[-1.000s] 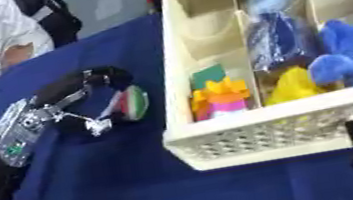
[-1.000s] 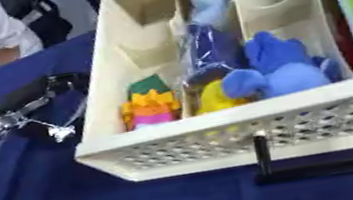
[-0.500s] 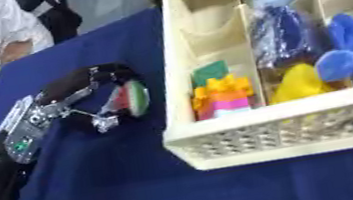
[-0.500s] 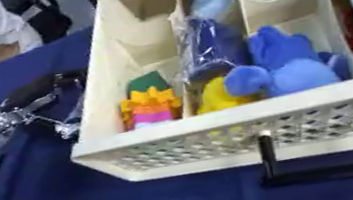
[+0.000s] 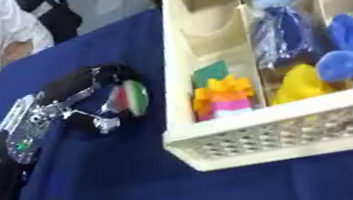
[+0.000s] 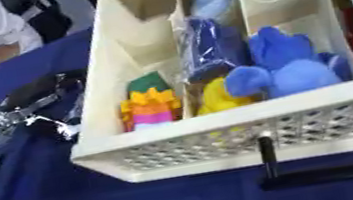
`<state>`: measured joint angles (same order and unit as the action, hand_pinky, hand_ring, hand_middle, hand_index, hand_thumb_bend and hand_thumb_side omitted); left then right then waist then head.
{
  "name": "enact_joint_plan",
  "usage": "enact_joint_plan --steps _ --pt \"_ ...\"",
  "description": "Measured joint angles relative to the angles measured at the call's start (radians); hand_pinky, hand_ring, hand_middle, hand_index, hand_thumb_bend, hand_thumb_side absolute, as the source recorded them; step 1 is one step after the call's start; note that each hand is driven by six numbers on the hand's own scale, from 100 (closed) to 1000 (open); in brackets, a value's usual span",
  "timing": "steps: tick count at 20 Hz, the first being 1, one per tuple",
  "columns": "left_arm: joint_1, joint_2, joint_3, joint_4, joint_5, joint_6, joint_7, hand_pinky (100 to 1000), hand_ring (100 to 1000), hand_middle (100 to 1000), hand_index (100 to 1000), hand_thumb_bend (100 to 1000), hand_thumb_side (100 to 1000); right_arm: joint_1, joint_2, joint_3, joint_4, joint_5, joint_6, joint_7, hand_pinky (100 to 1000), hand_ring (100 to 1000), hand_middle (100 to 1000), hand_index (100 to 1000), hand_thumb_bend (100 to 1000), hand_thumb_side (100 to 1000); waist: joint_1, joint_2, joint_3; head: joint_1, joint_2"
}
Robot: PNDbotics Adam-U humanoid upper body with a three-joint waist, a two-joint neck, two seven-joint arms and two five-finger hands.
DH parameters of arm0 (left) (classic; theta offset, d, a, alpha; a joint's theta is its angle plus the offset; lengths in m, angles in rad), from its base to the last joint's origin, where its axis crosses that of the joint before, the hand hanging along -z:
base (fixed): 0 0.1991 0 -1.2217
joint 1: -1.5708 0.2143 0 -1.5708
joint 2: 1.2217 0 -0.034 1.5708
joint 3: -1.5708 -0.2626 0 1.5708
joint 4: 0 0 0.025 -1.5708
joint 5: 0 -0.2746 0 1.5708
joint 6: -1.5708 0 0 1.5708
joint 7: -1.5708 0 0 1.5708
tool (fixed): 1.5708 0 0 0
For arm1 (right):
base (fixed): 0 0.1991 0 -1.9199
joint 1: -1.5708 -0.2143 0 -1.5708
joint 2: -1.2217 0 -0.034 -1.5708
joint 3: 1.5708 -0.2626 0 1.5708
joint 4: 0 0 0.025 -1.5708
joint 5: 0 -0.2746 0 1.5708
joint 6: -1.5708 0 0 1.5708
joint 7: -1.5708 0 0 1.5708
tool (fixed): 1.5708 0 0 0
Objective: Pick up objects from table and place into drawer.
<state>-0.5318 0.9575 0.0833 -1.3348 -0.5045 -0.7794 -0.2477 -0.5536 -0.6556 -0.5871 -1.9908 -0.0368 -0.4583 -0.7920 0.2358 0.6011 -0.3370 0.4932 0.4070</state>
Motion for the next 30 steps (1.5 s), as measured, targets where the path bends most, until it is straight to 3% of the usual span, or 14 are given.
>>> enact_joint_plan --steps 3,5,14,20,23,30 --pt "0.001 0.0 0.0 -0.003 -0.014 0.001 0.001 689 861 807 843 241 593 0.0 0.0 -0.005 0.0 0.0 0.0 0.0 546 699 592 679 100 946 0.0 0.0 0.001 -0.001 0.0" --pt "0.002 -0.003 0.0 -0.006 -0.019 0.003 0.003 683 851 782 738 239 594 0.0 0.0 -0.005 0.0 0.0 0.001 -0.001 545 698 591 679 100 942 0.0 0.0 0.002 -0.001 0.0" --pt "0.004 -0.008 -0.001 -0.008 -0.026 0.006 0.007 655 817 710 536 202 591 0.0 0.001 -0.01 0.0 0.0 0.001 -0.001 541 697 590 677 100 933 0.001 -0.002 0.002 -0.004 0.001" --pt "0.007 -0.008 -0.003 -0.011 -0.029 0.014 0.006 648 804 694 522 201 572 0.0 0.001 -0.011 0.0 0.0 0.001 -0.001 538 695 588 676 100 933 0.001 -0.004 0.002 -0.004 0.002" --pt "0.009 -0.008 -0.003 -0.012 -0.037 0.018 0.005 661 813 722 641 217 587 0.0 0.001 -0.011 0.0 -0.001 0.001 -0.001 536 693 587 674 100 924 0.001 -0.004 0.001 -0.004 0.002" --pt "0.013 -0.007 -0.003 -0.013 -0.065 0.044 -0.051 725 859 782 778 297 661 0.0 0.001 -0.017 0.0 -0.001 0.0 0.0 531 690 584 672 100 917 0.003 -0.014 0.005 -0.003 0.006"
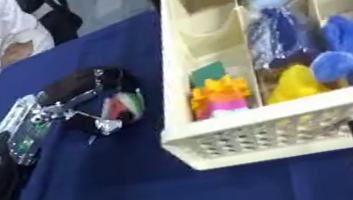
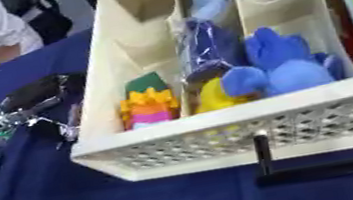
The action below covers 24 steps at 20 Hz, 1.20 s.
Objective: Pick up objects from table and place into drawer.
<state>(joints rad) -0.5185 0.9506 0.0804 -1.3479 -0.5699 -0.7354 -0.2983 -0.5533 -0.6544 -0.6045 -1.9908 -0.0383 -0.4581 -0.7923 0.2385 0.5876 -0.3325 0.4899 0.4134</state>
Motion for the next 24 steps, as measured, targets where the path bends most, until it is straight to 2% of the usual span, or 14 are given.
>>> enact_joint_plan --steps 3,10,15,16,21,24 --pt "0.001 0.0 0.002 -0.006 -0.009 0.022 -0.048 725 861 786 766 295 664 0.0 0.0 -0.002 0.0 0.0 0.0 0.0 530 689 583 671 100 913 0.0 -0.005 0.003 0.0 0.007" --pt "0.007 0.001 0.009 -0.019 -0.009 0.058 -0.105 731 860 783 656 326 623 0.0 0.0 -0.006 0.0 -0.002 -0.002 0.002 525 686 581 669 100 905 0.0 -0.01 0.008 -0.001 0.013" --pt "0.015 0.001 0.01 -0.026 -0.012 0.076 -0.095 725 854 774 581 300 587 0.0 0.0 -0.006 0.0 -0.006 -0.003 0.003 523 686 581 669 100 902 0.0 -0.01 0.012 -0.002 0.015" --pt "0.017 0.0 0.01 -0.028 -0.012 0.079 -0.09 725 854 772 541 292 576 0.0 0.0 -0.006 0.0 -0.007 -0.003 0.003 522 687 581 669 100 902 0.0 -0.01 0.012 -0.002 0.015" --pt "0.025 0.0 0.01 -0.03 -0.024 0.089 -0.062 722 852 769 489 267 520 0.0 0.0 -0.012 0.0 -0.008 -0.003 0.003 521 686 580 668 100 898 0.0 -0.01 0.012 -0.002 0.015" --pt "0.027 0.0 0.009 -0.03 -0.025 0.09 -0.048 716 846 759 445 189 490 0.001 0.0 -0.012 0.0 -0.009 -0.004 0.004 520 685 580 668 100 903 0.0 -0.01 0.013 -0.002 0.015"
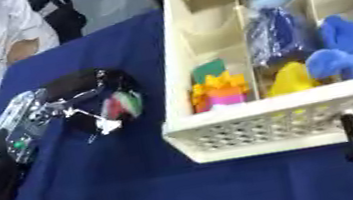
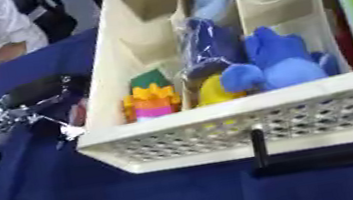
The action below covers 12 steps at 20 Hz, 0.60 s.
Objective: Pick up objects from table and place into drawer.
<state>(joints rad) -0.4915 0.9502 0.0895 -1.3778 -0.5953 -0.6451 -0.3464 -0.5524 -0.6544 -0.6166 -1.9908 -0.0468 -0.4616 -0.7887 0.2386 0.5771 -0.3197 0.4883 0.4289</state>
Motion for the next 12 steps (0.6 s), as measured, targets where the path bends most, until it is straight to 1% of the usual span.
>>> enact_joint_plan --steps 3,8,12 --pt "0.003 0.0 0.0 0.0 -0.031 0.004 0.014 712 842 749 412 105 464 0.004 0.0 0.0 0.0 0.0 0.0 0.0 519 685 580 669 100 901 0.0 -0.004 0.001 0.0 0.0" --pt "0.01 0.0 -0.003 0.0 -0.041 0.016 0.036 705 836 740 398 100 454 0.007 0.0 0.0 0.0 0.0 0.0 0.0 519 686 581 669 100 896 0.0 -0.006 0.006 0.0 0.001" --pt "0.017 0.0 -0.01 0.0 -0.041 0.025 0.045 702 834 740 394 100 444 0.009 0.0 0.0 0.0 0.0 0.001 -0.001 519 685 581 670 100 889 0.0 -0.013 0.009 -0.001 0.001"
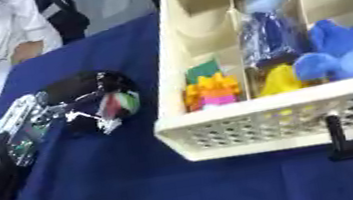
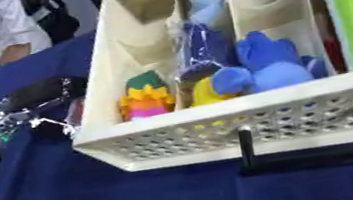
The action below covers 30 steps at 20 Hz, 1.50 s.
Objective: Pick up objects from table and place into drawer.
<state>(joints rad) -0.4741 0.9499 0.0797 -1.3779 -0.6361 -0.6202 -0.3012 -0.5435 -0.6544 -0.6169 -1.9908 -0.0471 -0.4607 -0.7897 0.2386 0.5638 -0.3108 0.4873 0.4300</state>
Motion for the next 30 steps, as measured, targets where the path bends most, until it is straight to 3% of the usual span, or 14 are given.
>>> enact_joint_plan --steps 12,13,14,16,30 --pt "0.037 0.0 -0.015 0.002 0.012 0.011 0.022 700 833 745 382 100 426 0.007 0.0 0.0 0.0 0.0 0.008 -0.008 518 686 581 670 100 874 0.0 -0.028 0.01 -0.002 0.001" --pt "0.041 0.0 -0.016 0.002 0.015 0.011 0.024 700 833 746 381 100 479 0.007 0.0 0.0 0.0 0.0 0.008 -0.008 518 686 581 670 100 898 0.0 -0.031 0.011 -0.002 0.001" --pt "0.043 0.0 -0.016 0.003 0.017 0.011 0.025 699 832 745 381 100 419 0.007 0.0 0.0 0.0 0.0 0.009 -0.009 518 686 581 670 100 871 0.0 -0.034 0.012 -0.002 0.003" --pt "0.045 0.001 -0.016 0.004 0.023 0.011 0.029 700 832 745 379 100 404 0.007 0.0 0.0 0.0 0.0 0.011 -0.011 518 686 581 670 100 868 0.0 -0.041 0.016 -0.002 0.008" --pt "0.078 0.037 -0.009 -0.013 0.065 0.01 0.08 702 832 746 360 100 368 0.016 0.0 0.001 0.0 0.002 0.021 -0.021 517 685 586 669 100 862 0.0 -0.09 0.036 -0.006 0.023"
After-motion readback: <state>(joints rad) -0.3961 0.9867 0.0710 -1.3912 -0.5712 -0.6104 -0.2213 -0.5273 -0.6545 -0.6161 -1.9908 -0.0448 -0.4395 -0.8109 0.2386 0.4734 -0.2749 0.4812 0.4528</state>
